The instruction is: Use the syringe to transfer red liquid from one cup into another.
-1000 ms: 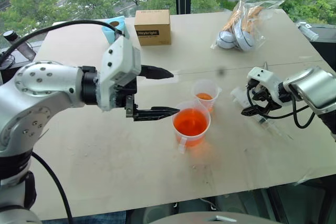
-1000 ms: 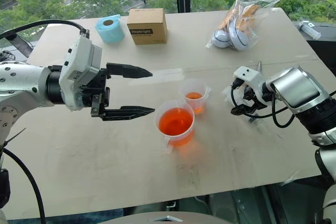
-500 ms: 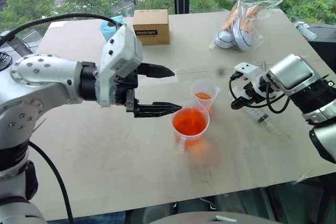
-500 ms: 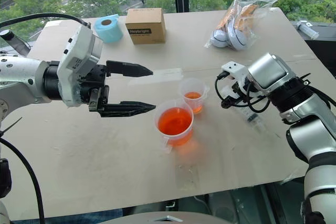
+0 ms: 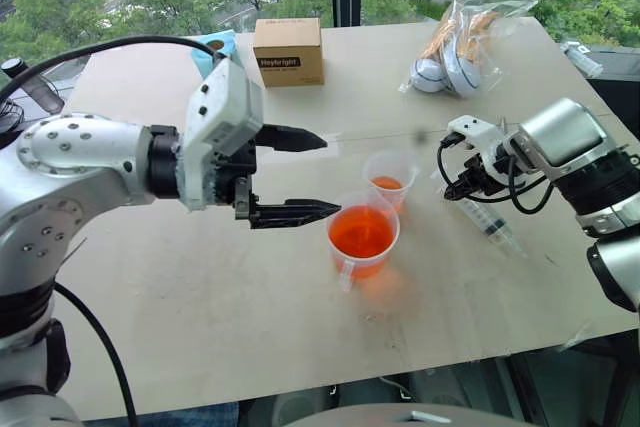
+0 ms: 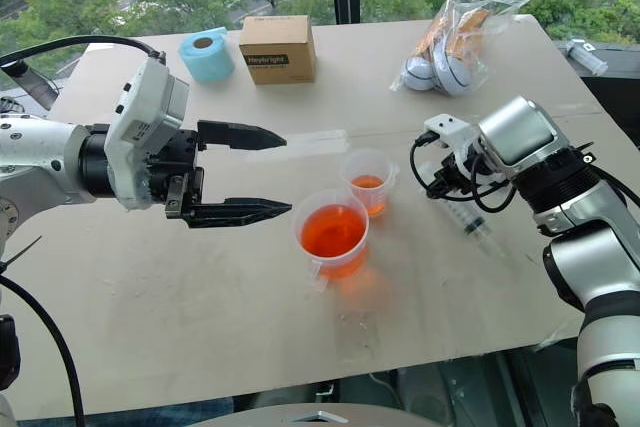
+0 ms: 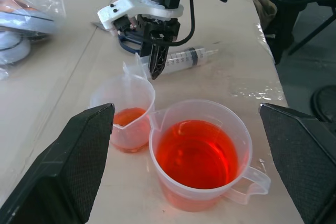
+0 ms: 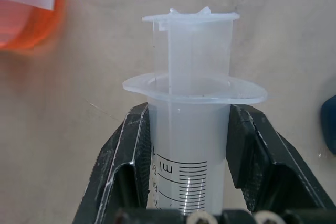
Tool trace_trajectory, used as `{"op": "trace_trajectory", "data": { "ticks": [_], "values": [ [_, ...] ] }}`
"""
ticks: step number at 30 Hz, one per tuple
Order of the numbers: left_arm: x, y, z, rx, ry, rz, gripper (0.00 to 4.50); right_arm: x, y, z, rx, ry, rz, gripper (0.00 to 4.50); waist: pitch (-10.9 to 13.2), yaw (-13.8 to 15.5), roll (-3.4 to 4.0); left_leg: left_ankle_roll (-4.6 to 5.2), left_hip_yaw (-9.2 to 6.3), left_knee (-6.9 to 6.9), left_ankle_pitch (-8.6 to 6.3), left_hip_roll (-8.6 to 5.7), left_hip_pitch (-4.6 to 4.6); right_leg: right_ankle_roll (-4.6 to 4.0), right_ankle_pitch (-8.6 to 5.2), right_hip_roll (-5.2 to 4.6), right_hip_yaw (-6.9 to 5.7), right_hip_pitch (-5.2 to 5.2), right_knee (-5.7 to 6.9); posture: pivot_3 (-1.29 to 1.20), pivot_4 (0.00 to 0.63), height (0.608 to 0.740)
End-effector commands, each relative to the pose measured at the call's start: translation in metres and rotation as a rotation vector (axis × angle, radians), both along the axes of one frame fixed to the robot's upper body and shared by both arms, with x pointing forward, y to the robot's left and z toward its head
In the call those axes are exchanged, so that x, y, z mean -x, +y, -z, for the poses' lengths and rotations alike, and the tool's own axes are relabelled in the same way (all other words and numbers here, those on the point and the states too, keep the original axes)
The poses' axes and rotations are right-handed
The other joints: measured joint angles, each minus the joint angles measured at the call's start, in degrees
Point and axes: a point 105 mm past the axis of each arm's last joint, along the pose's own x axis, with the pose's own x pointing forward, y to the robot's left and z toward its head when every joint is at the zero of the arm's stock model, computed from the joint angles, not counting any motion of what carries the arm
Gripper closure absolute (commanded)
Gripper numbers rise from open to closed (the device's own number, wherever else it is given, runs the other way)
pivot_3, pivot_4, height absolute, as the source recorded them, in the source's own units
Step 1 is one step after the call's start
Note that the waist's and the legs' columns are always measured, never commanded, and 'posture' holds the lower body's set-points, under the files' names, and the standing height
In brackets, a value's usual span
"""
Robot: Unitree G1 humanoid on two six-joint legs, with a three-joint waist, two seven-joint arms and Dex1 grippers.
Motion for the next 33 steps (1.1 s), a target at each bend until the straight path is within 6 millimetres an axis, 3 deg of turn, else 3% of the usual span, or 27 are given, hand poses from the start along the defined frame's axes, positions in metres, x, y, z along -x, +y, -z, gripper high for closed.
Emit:
{"op": "trace_trajectory", "data": {
  "ticks": [1,4,6,10,12,16,19,26,29,33],
  "values": [
    [-0.012,0.013,-0.024,0.074,-0.100,-0.059,0.00,-0.003,-0.014,-0.085,-0.153,-0.278,0.057,2.95,0.00,0.10,0.00,0.00,-0.02,0.01,0.00,0.00,-0.02,0.00,0.00,0.00,-0.04,0.00,0.00,0.00,0.150,0.740],
    [-0.018,0.022,-0.037,0.127,-0.126,-0.076,0.00,0.006,-0.012,-0.126,-0.247,-0.444,0.026,2.95,-0.01,-0.15,-0.03,0.00,-0.02,0.00,0.00,0.01,-0.02,0.00,0.00,0.01,-0.03,0.00,-0.01,0.00,0.150,0.740],
    [-0.021,0.032,-0.048,0.165,-0.134,-0.079,0.00,0.019,0.002,-0.157,-0.378,-0.564,-0.047,2.95,-0.01,-0.36,-0.03,0.00,-0.01,-0.03,0.00,0.02,-0.02,0.00,0.00,0.01,-0.03,0.00,-0.02,0.00,0.150,0.740],
    [-0.023,0.037,-0.065,0.233,-0.134,-0.023,0.00,0.049,0.038,-0.183,-0.621,-0.723,-0.225,2.95,-0.01,-0.53,-0.03,-0.08,0.00,-0.08,0.05,0.09,0.02,0.00,0.00,0.05,-0.01,-0.05,0.08,0.00,0.150,0.740],
    [-0.023,0.036,-0.071,0.263,-0.131,0.007,0.00,0.058,0.047,-0.180,-0.684,-0.737,-0.268,2.95,-0.04,-0.35,-0.07,-0.12,-0.03,-0.06,0.07,0.09,0.02,0.00,0.00,0.14,-0.02,-0.06,0.46,0.00,0.150,0.740],
    [-0.003,0.029,-0.079,0.321,-0.092,0.186,0.00,0.076,0.073,-0.171,-0.858,-0.799,-0.379,2.95,-0.10,-0.13,-0.21,-0.11,-0.07,0.15,0.07,0.02,0.01,0.00,0.00,0.03,-0.15,-0.04,0.71,0.00,0.150,0.740],
    [-0.007,0.027,-0.078,0.318,-0.100,0.181,0.00,0.088,0.086,-0.166,-0.997,-0.825,-0.448,2.95,-0.09,-0.25,-0.21,-0.11,-0.04,0.22,0.07,-0.03,0.01,0.00,0.00,-0.02,-0.16,-0.05,0.77,0.00,0.150,0.740],
    [-0.008,0.025,-0.077,0.314,-0.106,0.176,0.00,0.100,0.099,-0.153,-1.140,-0.794,-0.499,2.95,-0.08,-0.55,-0.19,-0.12,-0.09,0.26,0.08,-0.01,0.08,0.00,0.00,0.04,-0.22,-0.04,0.82,0.00,0.150,0.740],
    [-0.008,0.022,-0.075,0.316,-0.105,0.179,0.00,0.110,0.102,-0.140,-1.206,-0.725,-0.555,2.95,-0.08,-0.63,-0.20,-0.12,-0.10,0.26,0.08,-0.01,0.09,0.00,0.00,0.04,-0.23,-0.04,0.82,0.00,0.150,0.740],
    [-0.008,0.012,-0.068,0.317,-0.095,0.201,0.00,0.111,0.105,-0.116,-1.172,-0.712,-0.595,2.95,-0.08,-0.55,-0.20,-0.12,-0.11,0.29,0.08,-0.01,0.08,0.00,0.00,0.03,-0.23,-0.01,0.79,0.00,0.150,0.740]
  ]
}}
